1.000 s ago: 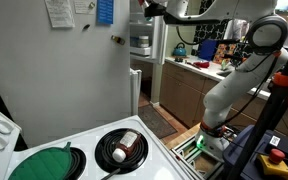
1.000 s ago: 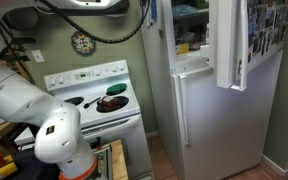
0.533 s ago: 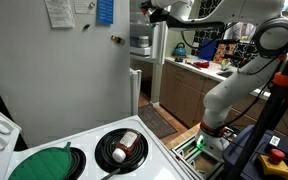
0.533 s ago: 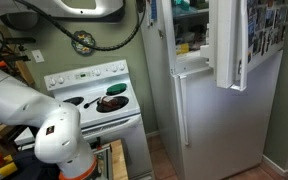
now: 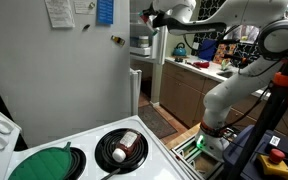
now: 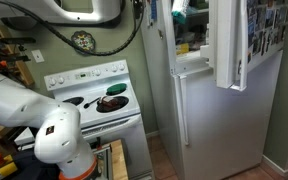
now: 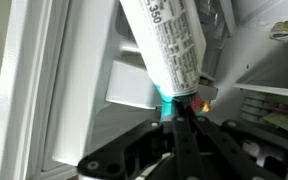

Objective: Move the white and green pack to the bottom shelf on the fridge door.

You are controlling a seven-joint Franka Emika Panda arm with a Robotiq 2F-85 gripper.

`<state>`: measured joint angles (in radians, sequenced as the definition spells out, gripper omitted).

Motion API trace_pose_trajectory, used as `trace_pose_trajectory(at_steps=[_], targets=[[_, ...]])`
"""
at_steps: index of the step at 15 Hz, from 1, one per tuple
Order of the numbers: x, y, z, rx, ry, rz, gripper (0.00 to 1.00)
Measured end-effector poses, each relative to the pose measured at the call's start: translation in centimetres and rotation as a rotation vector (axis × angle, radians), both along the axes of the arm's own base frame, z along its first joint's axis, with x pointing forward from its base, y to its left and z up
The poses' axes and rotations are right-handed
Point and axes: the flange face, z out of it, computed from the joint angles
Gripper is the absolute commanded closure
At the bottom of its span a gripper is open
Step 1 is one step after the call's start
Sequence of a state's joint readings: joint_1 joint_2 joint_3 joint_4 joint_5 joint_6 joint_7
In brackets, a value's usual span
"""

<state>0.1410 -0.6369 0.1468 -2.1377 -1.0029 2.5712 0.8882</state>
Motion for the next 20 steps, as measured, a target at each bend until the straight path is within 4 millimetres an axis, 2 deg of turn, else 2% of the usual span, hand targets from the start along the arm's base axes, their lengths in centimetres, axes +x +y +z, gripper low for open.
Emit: trace_pose_trajectory(at_steps=[8,15,20], targets=[[-0.1,-0.2,-0.3,-0.018,0.006,-0.008,1.00],[2.1,0.8,-3.2,-0.170,0.099,0.020,1.00],[2.9,1.6,-4.2,-0.294,0.150,0.057,1.00]])
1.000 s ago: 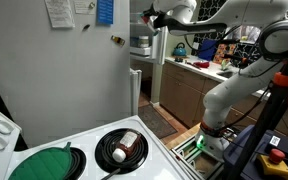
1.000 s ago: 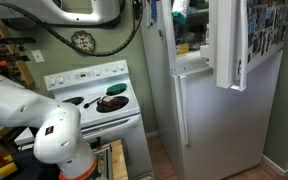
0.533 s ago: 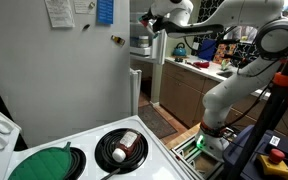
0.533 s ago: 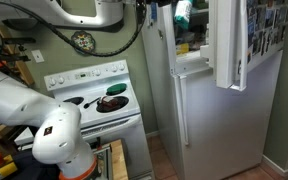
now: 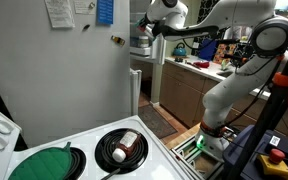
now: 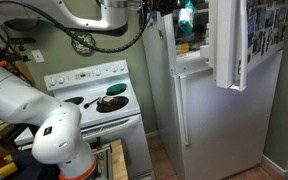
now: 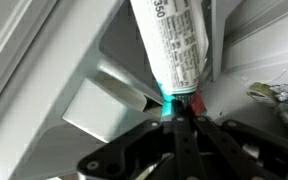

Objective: Move the white and green pack to the bottom shelf on the fridge door.

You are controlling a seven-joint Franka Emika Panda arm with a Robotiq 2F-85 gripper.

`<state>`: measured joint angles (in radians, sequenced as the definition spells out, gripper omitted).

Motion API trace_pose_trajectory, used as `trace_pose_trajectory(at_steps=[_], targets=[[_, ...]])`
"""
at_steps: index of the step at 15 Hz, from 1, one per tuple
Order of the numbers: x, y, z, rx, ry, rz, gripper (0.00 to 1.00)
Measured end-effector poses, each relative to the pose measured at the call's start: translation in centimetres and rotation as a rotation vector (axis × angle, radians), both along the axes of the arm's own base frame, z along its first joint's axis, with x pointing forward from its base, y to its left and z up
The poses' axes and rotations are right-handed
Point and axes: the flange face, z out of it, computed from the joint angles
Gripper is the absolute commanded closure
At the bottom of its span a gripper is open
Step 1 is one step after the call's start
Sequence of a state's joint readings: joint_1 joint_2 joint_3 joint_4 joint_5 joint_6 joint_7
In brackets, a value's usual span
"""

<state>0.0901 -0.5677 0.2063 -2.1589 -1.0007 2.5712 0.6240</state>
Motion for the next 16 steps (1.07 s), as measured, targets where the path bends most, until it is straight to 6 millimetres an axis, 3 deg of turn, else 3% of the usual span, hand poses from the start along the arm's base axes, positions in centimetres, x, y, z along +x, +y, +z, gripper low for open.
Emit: trace_pose_trajectory(at_steps=[9,16], targets=[[0.9,0.5,-0.5,-0.176,-0.035,0.038,1.00],[2.7,-0.1,-2.3,-0.305,-0.057,0.077,1.00]])
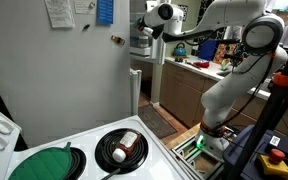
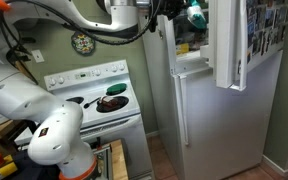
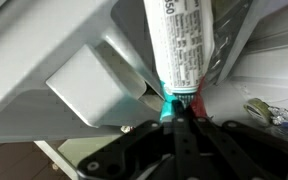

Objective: Move the white and green pack to the bottom shelf on the fridge door.

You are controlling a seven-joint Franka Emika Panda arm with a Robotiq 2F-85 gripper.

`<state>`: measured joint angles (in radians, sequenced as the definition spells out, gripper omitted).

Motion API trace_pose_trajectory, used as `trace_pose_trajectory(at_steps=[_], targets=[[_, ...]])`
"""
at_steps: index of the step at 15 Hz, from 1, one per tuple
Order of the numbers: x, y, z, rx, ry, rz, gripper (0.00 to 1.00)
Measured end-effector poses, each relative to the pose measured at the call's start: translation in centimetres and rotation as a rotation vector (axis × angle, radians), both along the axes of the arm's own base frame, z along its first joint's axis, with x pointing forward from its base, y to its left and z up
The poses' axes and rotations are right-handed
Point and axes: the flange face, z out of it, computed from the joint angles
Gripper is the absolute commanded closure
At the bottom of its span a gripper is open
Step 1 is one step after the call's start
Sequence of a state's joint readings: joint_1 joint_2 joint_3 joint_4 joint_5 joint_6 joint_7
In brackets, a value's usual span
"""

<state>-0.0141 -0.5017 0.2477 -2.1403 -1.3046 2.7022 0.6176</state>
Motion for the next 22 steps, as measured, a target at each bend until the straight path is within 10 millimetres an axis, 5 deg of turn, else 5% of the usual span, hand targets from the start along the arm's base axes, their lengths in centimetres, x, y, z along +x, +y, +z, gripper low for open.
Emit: trace_pose_trajectory(at_steps=[9,22], targets=[[1.3,0.6,0.1,-0.127,-0.035,0.036,1.00],[4.5,0.2,-2.7,-0.232,-0.060,0.051,1.00]])
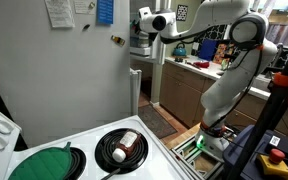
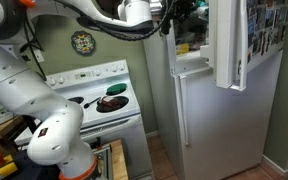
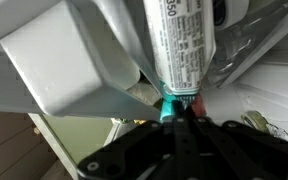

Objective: Move the white and green pack to the bottom shelf on the fridge door.

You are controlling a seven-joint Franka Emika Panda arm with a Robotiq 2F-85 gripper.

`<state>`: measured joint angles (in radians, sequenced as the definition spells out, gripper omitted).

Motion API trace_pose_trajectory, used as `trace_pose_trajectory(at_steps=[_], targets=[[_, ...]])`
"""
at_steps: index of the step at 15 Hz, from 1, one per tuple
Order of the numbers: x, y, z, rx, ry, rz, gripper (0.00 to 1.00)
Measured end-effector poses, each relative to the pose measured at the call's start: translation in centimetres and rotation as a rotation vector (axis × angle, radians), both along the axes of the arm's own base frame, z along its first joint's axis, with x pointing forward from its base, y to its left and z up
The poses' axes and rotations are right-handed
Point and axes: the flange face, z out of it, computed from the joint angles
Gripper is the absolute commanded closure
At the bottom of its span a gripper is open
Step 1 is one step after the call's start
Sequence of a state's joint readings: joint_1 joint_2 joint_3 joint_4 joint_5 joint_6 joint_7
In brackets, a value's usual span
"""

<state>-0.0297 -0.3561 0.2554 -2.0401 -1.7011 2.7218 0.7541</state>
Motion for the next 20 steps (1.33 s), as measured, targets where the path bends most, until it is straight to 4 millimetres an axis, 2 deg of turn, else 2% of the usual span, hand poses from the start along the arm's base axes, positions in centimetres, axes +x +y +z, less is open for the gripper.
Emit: trace_pose_trajectory(at_steps=[9,20], targets=[[2.0,-1.4,-1.6,-0.018,0.018,-0.037,1.00],[3.5,-3.5,-2.5,0.005,0.024,-0.073,1.00]])
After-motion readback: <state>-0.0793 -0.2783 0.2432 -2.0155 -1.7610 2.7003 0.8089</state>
